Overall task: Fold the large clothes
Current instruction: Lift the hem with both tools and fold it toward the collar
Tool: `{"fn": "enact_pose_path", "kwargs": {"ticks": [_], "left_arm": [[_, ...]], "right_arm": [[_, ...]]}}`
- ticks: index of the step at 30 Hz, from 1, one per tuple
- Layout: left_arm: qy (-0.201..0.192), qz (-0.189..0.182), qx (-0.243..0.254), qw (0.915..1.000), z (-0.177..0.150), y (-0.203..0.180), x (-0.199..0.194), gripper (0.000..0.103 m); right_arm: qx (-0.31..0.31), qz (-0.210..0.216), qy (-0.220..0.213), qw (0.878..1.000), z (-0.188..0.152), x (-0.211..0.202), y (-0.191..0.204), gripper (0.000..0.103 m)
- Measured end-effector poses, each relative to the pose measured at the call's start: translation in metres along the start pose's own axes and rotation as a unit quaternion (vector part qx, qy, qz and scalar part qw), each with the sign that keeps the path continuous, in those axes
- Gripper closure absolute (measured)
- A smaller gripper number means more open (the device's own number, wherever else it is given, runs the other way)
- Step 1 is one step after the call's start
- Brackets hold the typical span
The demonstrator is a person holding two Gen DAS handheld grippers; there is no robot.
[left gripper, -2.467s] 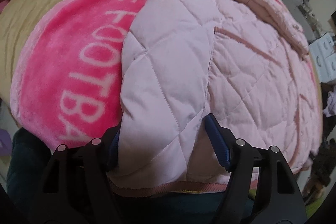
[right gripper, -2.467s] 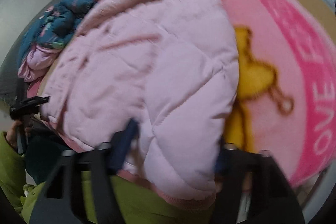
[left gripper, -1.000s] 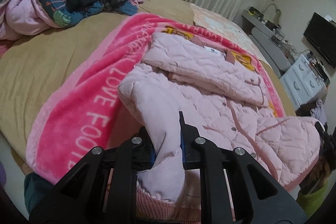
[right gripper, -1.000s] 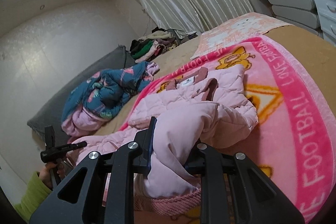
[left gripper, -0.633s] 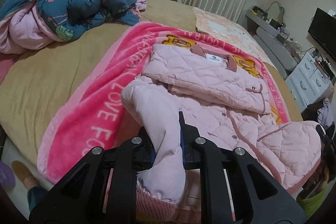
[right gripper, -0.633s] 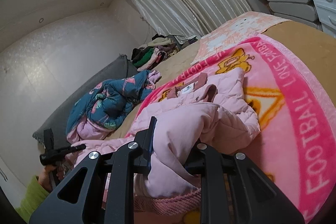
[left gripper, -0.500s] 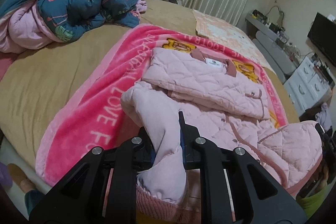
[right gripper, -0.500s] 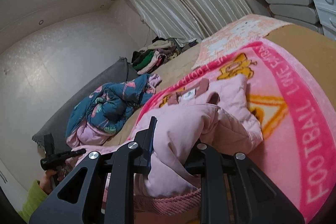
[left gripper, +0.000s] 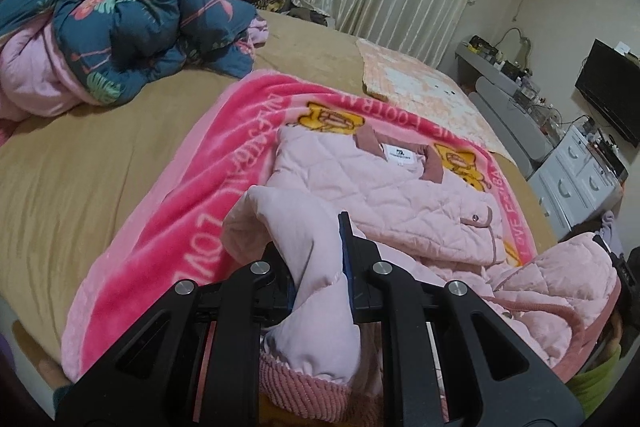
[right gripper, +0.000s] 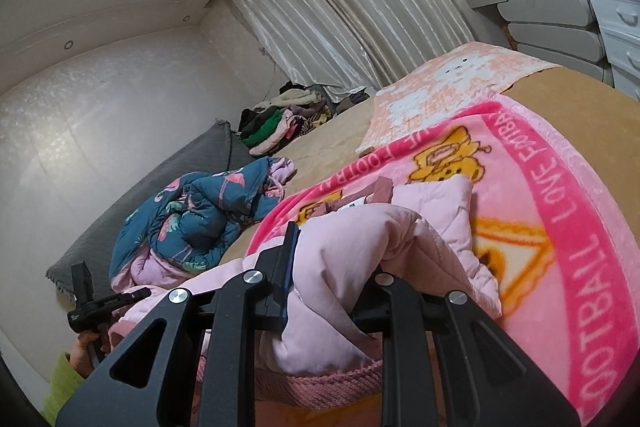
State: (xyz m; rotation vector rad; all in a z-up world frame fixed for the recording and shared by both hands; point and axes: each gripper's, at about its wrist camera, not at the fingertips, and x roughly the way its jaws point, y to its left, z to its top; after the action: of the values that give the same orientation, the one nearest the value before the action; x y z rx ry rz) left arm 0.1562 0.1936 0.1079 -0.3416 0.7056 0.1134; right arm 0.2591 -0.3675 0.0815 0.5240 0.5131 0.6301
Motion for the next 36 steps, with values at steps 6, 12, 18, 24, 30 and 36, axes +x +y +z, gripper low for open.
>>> {"fn": "enact_pose_path", "kwargs": {"ticks": [6,12,18,24,30,36], "left_arm": [[-0.006,-0.007,0.007,0.9999,0.017,-0.002,0.014,0.094],[-0.014,-0.016,0.005,0.9998,0.031,-0.001,0.026,0.094],[-0.017,-0.013,0.012,0.9997,0.044,-0.002,0.039,0.093],[-0.019,-0.01,0.026,0.9994,0.052,-0.004,0.056,0.092],[-0.017,-0.009,0.032,0.9993,0.06,0.001,0.077,0.09],[-0.009,-0.014,0.032,0.9994,0.065,0.009,0.102,0.089]], "right_arm": [[0.0,-0.012,-0.003,1.0,0.009,0.015,-0.006,0.084],[0.002,-0.023,-0.005,1.0,0.017,0.023,-0.011,0.084],[0.009,-0.034,-0.006,0.999,0.028,0.038,-0.016,0.084],[0.032,-0.053,0.006,0.998,0.038,0.063,-0.029,0.084],[0.038,-0.072,0.021,0.996,0.048,0.089,-0.039,0.084],[0.044,-0.1,0.037,0.993,0.054,0.114,-0.047,0.083]]}}
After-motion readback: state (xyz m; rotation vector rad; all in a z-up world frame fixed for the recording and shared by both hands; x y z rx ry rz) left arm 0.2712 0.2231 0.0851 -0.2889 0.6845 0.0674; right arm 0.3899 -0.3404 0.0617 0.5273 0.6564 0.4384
